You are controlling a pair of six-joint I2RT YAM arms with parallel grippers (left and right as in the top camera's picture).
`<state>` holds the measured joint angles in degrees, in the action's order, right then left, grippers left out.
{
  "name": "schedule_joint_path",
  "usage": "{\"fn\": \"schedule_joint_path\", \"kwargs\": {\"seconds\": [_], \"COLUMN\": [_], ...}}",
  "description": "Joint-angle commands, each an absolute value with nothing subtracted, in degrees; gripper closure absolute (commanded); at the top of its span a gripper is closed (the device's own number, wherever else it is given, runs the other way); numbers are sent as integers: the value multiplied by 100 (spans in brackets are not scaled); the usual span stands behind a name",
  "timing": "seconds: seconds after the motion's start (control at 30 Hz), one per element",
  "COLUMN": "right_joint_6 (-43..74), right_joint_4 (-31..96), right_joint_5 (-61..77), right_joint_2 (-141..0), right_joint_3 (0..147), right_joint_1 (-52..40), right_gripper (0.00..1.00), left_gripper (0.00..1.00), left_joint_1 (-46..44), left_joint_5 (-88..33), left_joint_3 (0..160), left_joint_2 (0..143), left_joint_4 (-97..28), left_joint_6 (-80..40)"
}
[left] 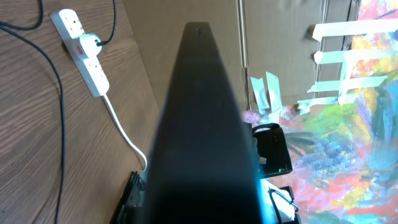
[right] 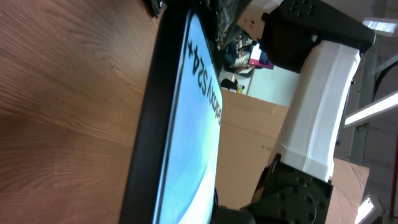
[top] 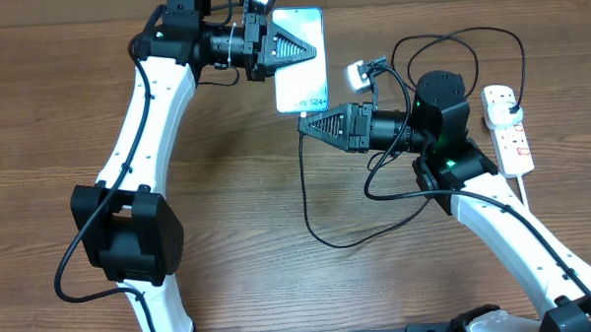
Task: Plug charger to phone and switch on socket
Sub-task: 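Open the right gripper and withdraw it to the right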
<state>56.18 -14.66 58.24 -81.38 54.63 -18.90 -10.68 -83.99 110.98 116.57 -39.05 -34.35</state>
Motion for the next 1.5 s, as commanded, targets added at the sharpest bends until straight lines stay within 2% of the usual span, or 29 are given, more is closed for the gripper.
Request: {"fn": "schedule_joint_path", "kwargs": {"seconds": [0.0,0.23,0.53,0.7,0.93,1.17,1.47], "right_joint_6": [5701,5384,3063,2200,2239,2244,2244], "right_joint_4": [-1623,-1343,1323,2899,4353,4635,4423], "right_joint_5": [4698,4831,4598,3301,744,193,-40], "right_joint_2": [-8200,-8200,-8200,-8200,-8272,-8991,-10003], "right_joint_3": [5555,5555,5555,5555,5555,5555,5555], "right_joint_1": [-1765,-1765,-1761,-1761,-1761,-1761,-1761], "right_gripper": [96,96,96,96,96,96,96], "left_gripper": [96,96,96,96,96,96,96], "left_joint_1": [-1358,-1389,-1142,-1109,-1092,-1087,-1090], "left_joint_5": [-9056,-8936,-7994,-7234,-6077,-5548,-5524], "left_joint_3": [11170,11170,11170,11170,11170,11170,11170], "left_joint_2": [11395,11395,11397,11397,11397,11397,11397], "left_joint_4": [-3977,-3975,-4071,-4611,-5402,-5712,-5721], "left_joint_6": [-3293,-3033,-2685,-2357,-2043,-1922,-1922]}}
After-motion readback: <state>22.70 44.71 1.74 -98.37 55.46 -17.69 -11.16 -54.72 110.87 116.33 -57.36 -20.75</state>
